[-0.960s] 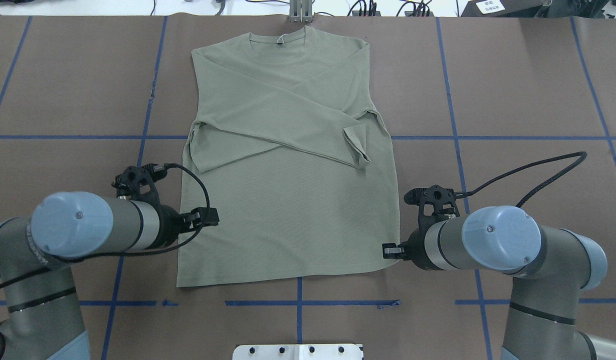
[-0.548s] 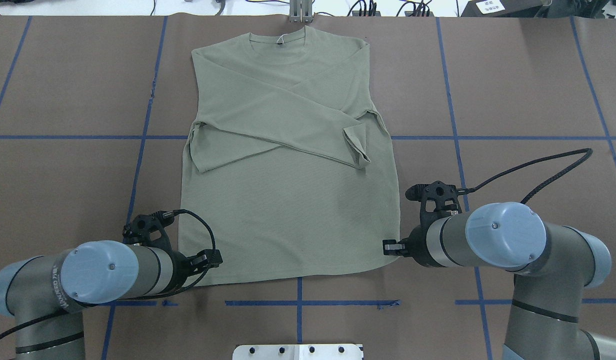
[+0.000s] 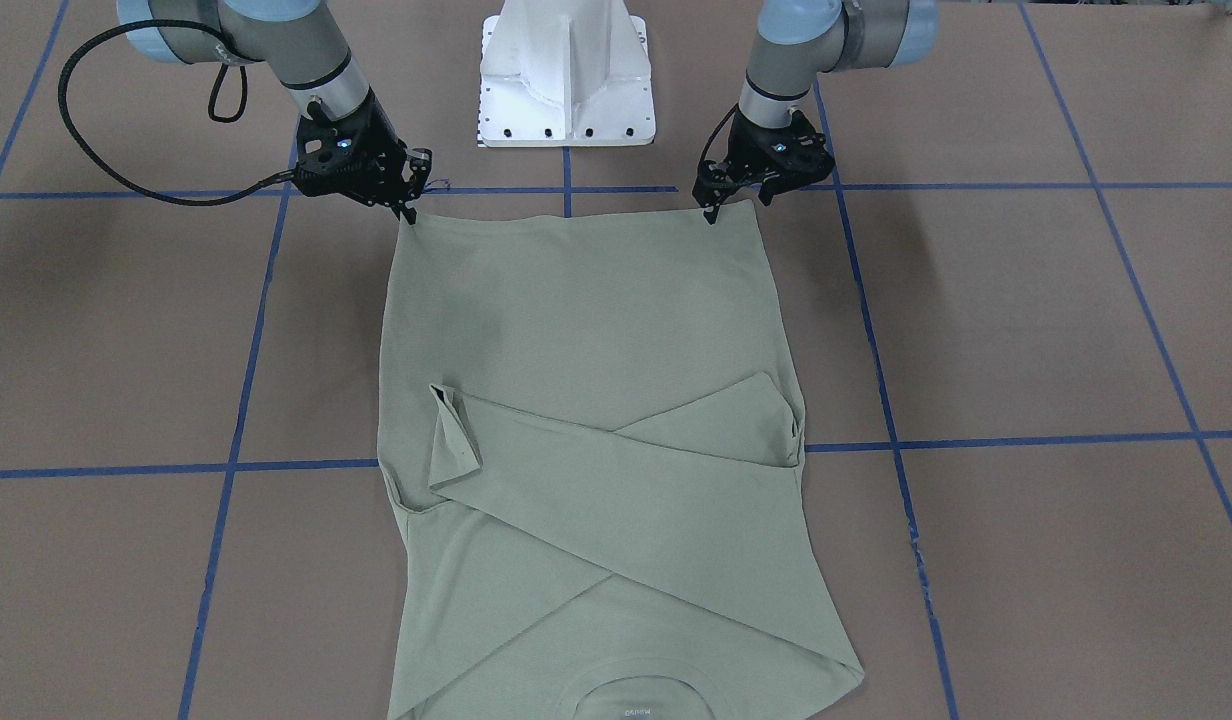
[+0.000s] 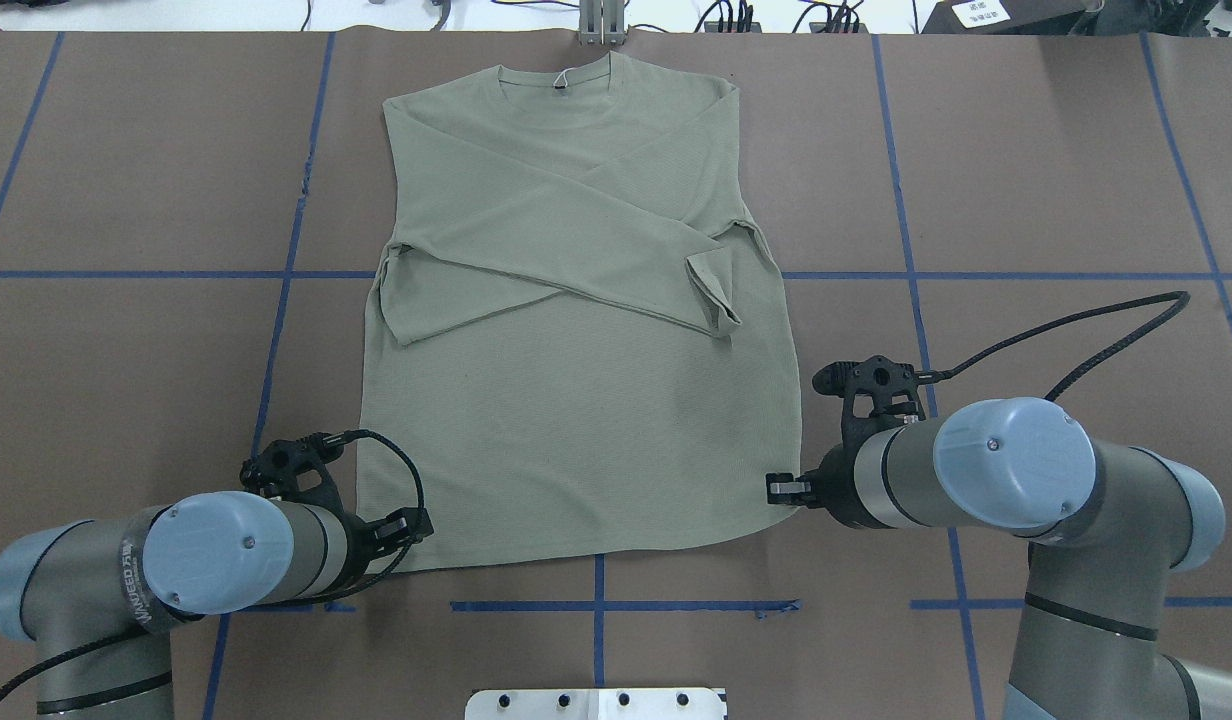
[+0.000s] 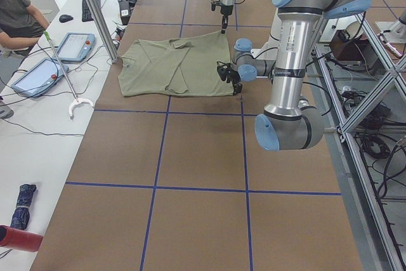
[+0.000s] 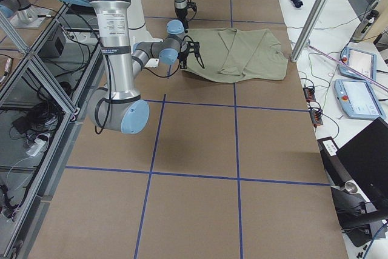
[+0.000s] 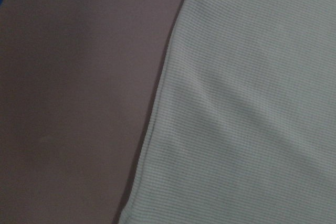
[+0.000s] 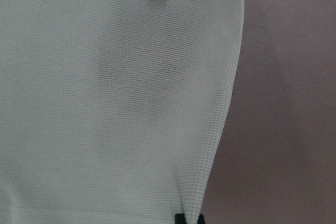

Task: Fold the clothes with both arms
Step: 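Grasp both hem corners nearest the robot with both grippers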

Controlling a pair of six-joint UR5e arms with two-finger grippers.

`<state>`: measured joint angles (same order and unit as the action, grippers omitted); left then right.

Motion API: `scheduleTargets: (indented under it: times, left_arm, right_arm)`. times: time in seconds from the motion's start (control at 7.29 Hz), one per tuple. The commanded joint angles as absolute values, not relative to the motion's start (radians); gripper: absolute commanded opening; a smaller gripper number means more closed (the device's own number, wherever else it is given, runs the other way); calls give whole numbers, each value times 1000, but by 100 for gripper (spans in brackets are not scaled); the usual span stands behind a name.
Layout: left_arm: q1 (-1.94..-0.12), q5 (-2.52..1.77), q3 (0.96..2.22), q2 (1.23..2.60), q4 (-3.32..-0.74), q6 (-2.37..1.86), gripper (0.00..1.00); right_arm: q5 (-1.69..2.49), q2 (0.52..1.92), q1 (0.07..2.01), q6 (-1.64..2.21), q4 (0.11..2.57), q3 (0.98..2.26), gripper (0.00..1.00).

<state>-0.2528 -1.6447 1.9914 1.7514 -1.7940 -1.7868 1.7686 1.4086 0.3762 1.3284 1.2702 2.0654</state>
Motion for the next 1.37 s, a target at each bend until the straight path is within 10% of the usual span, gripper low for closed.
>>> scheduleTargets:
  times: [0.0,1.23]
  left_arm:
    - [-253,-1644,1990,1749,-1770,-1784,93]
    - [-253,-1651,1999,1766,-1763,-1792,1]
  right_arm:
    - [1769,1408,377,1328,1270,2066,0]
    - [1769,1408,379,1328,1270,2065,0]
